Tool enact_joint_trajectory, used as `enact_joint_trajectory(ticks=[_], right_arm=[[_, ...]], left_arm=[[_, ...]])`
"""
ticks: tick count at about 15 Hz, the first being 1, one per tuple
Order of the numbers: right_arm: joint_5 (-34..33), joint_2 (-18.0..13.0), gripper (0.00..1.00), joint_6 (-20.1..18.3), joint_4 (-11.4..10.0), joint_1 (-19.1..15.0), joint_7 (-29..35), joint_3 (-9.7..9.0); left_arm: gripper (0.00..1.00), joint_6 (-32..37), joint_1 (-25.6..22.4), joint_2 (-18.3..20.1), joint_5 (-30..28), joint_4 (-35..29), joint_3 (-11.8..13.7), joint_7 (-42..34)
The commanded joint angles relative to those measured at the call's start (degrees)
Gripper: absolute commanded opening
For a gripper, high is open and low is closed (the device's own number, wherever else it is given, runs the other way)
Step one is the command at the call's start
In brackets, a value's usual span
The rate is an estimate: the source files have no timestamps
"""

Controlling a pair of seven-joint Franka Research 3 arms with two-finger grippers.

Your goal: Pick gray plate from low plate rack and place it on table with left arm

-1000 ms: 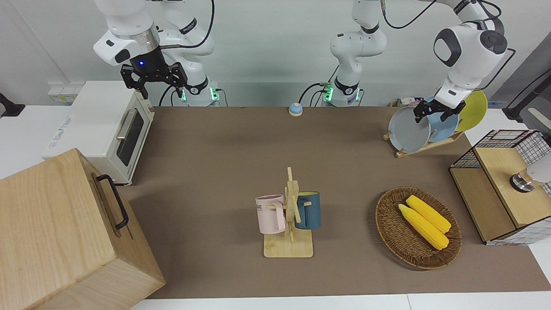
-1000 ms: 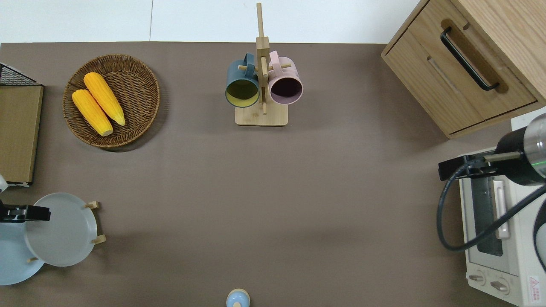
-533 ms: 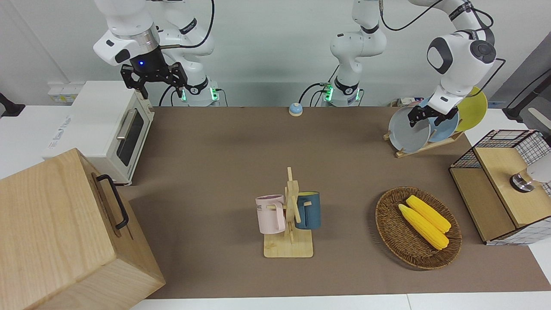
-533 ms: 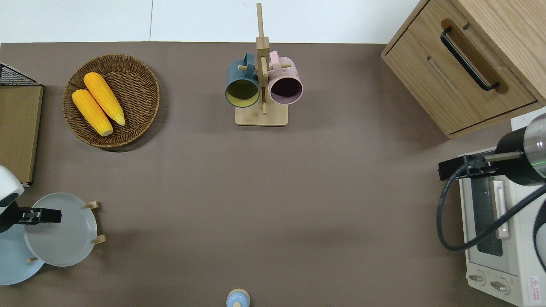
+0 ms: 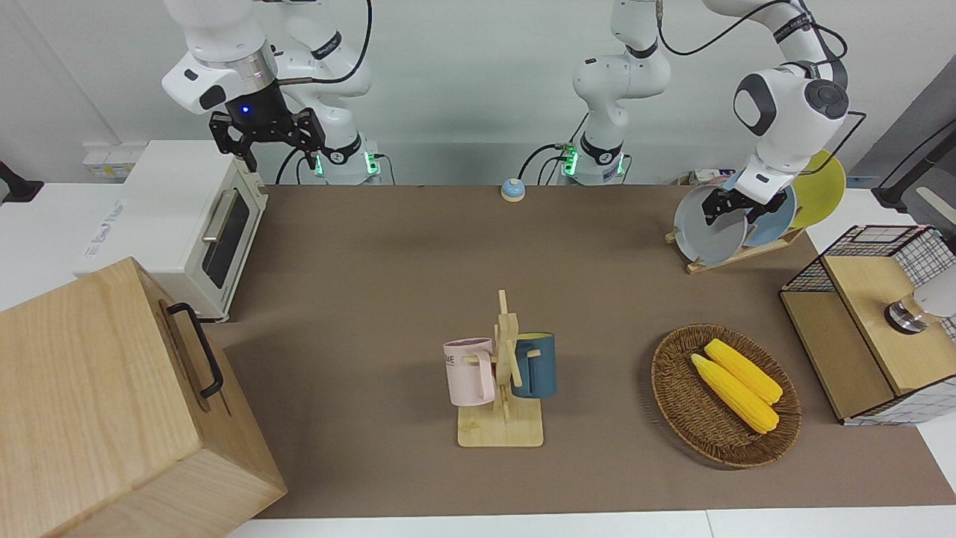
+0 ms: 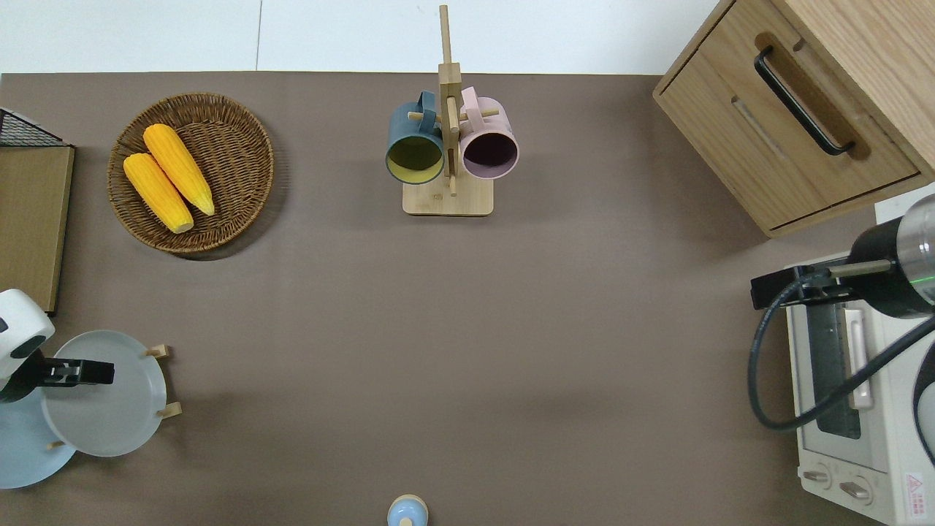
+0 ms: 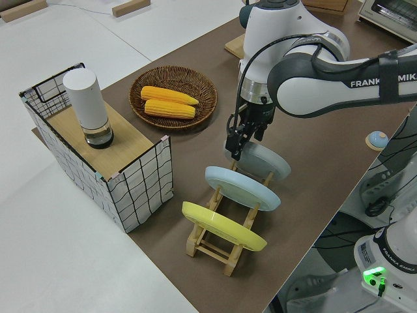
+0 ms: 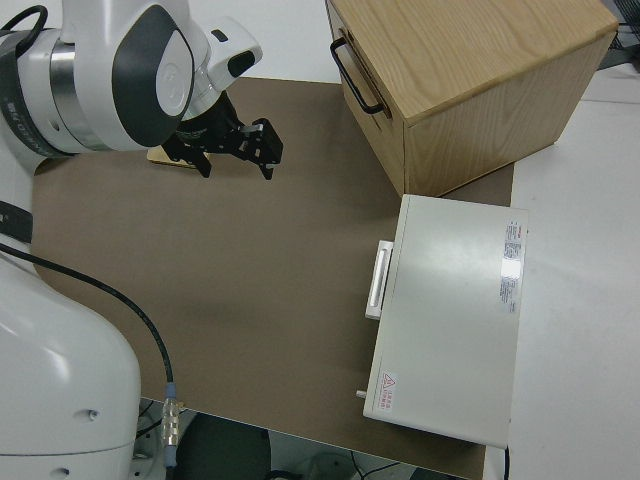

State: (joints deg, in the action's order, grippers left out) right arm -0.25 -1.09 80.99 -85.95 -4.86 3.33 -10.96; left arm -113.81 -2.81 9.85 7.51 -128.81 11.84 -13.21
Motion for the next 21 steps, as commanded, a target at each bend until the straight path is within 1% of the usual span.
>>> enact_joint_trajectory(ticks=[1,2,4,5,7,8,11,18,21], right_arm=[[0.4,-0.1,0.990,-0.8,0.3,-0.4,0.0,-0.29],[0.4,-0.1,0.987,-0.8,0.3,-0.4,0.0,-0.38],[0.4,-0.1,0.990,-0.8,0.3,-0.4,-0.1,-0.29],[0.4,-0.1,0.990,-0.8,0.3,-0.4,0.0,-0.38],[0.4,-0.1,0.987,-0.8,0.3,-0.4,0.0,-0.38],[0.4,-0.1,0.987,-0.8,0.3,-0.4,0.0,-0.29],[0.4,-0.1,0.987,-0.8,0.3,-0.4,0.0,-0.38],[0.4,-0.1,0.990,-0.8,0.3,-0.4,0.0,-0.38],[0.4,-0.1,0.990,-0.8,0.3,-0.4,0.0,-0.38]], left_arm=[[0.87,-1.4,-0.6,0.5,0.7,-1.2,0.0,-0.4],[0.76,-1.4,-0.6,0.5,0.7,-1.2,0.0,-0.2],[0.57,-1.4,-0.6,0.4,0.7,-1.2,0.0,-0.2],[0.50,-1.3,-0.6,0.5,0.7,-1.2,0.0,-0.4],[0.30,-1.2,-0.6,0.5,0.7,-1.2,0.1,-0.5],[0.22,-1.2,-0.7,0.5,0.7,-1.2,0.0,-0.5],[0.00,-1.2,-0.6,0.5,0.7,-1.2,0.0,-0.5],[0.00,-0.5,-0.5,0.5,0.7,-0.8,0.1,-0.5],[0.00,-0.3,-0.6,0.8,0.7,0.7,0.0,-0.5]])
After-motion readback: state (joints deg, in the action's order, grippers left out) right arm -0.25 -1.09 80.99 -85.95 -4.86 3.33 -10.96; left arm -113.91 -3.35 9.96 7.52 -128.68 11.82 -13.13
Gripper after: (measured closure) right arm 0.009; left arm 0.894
